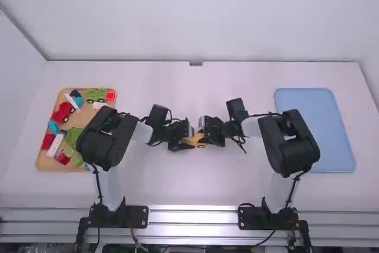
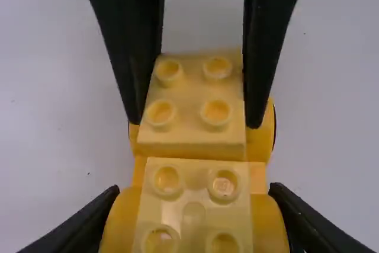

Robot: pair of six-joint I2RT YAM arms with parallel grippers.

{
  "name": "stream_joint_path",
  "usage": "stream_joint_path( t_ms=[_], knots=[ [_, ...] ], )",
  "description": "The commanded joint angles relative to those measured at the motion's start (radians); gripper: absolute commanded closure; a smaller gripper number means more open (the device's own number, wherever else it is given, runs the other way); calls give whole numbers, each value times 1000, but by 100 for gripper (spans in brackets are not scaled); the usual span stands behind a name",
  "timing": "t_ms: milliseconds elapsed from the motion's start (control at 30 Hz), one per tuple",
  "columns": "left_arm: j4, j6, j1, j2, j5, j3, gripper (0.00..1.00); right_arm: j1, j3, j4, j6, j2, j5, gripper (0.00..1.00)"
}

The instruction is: Assemble lego blocks to make yellow taxi

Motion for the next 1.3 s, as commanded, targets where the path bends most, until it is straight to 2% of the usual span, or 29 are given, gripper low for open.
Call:
stream_joint_path(
  t_ms=[0,100,167,200,233,267,300,467,600,667,700,733,767,800,833,1100,1267],
  knots=[
    [-24,14,-4,12,-21,-7,54,-1,13,-2,-5,18,41,76],
    [-31,15,-10,12,-26,-7,54,-4,20,-4,-5,18,41,78],
    [-31,14,-10,12,-32,-7,54,-3,21,-3,-4,18,45,73],
    [-35,15,-10,12,-45,-7,54,-1,21,-3,-5,18,44,57],
    [-35,15,-9,12,-47,-7,55,-3,21,-3,-6,18,44,47],
    [-35,15,-9,12,-47,-7,55,-3,21,-3,-8,18,44,44],
    [-35,15,-5,12,-43,-7,55,-3,21,-3,-7,18,40,34],
    [-34,15,-13,12,-45,-7,55,-9,20,-6,-7,-16,-14,30],
    [-34,15,-13,12,-47,-7,55,-40,21,-77,-79,-80,-92,31],
    [-33,15,-13,12,-47,-7,55,-59,19,-138,-152,-114,-130,34],
    [-33,15,-12,12,-47,-7,55,-69,19,-169,-188,-129,-140,50],
    [-33,15,-13,12,-47,-7,55,-76,19,-184,-208,-133,-141,71],
    [-32,15,-13,12,-47,-7,55,-77,19,-185,-209,-133,-138,84],
    [-31,14,-13,12,-47,-7,55,-77,19,-184,-209,-132,-132,96],
    [-31,15,-13,12,-46,-7,55,-72,19,-183,-196,-127,-112,100],
    [-26,15,-14,12,-47,-7,56,6,20,-116,-48,-60,56,100],
    [-27,14,-14,12,-46,-7,57,26,37,-177,-36,-17,97,100]
  ],
)
